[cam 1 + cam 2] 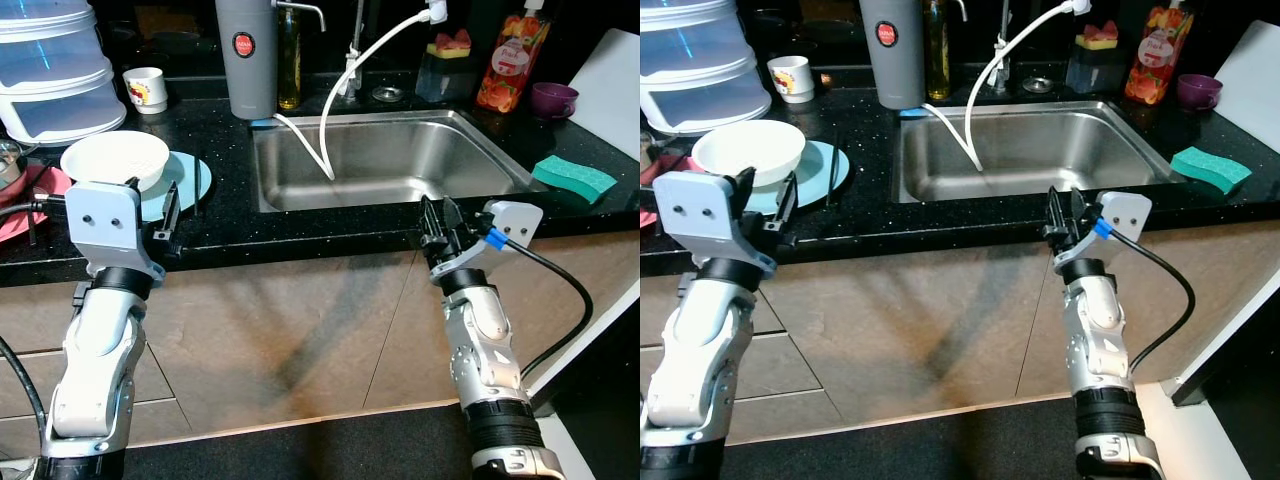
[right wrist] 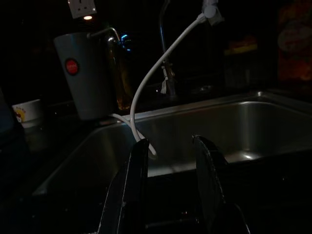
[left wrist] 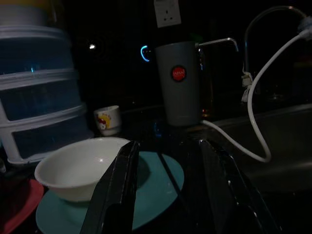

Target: Kitchen organization

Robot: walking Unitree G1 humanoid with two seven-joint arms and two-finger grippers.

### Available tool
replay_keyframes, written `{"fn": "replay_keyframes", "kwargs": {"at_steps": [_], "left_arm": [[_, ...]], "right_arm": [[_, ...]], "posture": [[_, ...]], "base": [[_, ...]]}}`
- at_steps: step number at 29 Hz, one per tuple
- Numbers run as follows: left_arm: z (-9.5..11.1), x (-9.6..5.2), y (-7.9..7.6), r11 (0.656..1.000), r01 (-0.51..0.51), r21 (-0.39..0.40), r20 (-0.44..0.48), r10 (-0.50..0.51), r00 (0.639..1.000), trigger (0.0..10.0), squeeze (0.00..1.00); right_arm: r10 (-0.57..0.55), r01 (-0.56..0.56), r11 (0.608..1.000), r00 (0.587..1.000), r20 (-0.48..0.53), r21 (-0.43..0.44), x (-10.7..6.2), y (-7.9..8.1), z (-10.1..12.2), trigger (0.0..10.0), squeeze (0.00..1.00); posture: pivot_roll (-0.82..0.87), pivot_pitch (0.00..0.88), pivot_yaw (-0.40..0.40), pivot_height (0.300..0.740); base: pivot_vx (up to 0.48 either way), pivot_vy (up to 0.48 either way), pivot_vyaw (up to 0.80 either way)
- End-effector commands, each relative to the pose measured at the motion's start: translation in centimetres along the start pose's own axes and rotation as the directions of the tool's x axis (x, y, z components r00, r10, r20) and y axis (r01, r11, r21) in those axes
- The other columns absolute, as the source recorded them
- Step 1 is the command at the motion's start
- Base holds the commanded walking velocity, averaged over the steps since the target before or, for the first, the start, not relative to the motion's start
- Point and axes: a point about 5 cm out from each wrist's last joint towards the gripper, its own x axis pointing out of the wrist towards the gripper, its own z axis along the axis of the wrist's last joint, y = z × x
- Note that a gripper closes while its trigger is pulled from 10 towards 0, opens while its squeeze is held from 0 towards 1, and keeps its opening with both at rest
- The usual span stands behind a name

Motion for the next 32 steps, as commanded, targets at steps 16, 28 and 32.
{"fn": "replay_keyframes", "kwargs": {"at_steps": [16,28,32], "left_arm": [[0.65,0.21,0.41,0.999,-0.011,0.033,0.041,0.01,0.999,10.0,0.0],[0.72,0.2,0.25,0.999,-0.005,0.042,0.048,0.002,0.999,10.0,0.0],[0.68,0.23,0.2,0.999,0.0,0.044,0.048,-0.002,0.999,10.0,0.0]], "right_arm": [[0.027,-0.027,1.0,1.0,0.015,0.015,0.47,0.5,0.02,10.0,0.0],[0.032,-0.032,0.999,0.999,0.015,0.021,0.44,0.55,-0.13,10.0,0.0],[0.032,-0.032,0.999,0.999,0.013,0.023,0.41,0.56,-0.27,10.0,0.0]], "posture": [[0.05,0.062,0.008,0.74],[0.06,0.06,0.008,0.74],[0.06,0.057,0.01,0.74]], "base": [[0.374,0.0,0.0],[0.379,0.0,0.0],[0.376,0.0,0.0]]}}
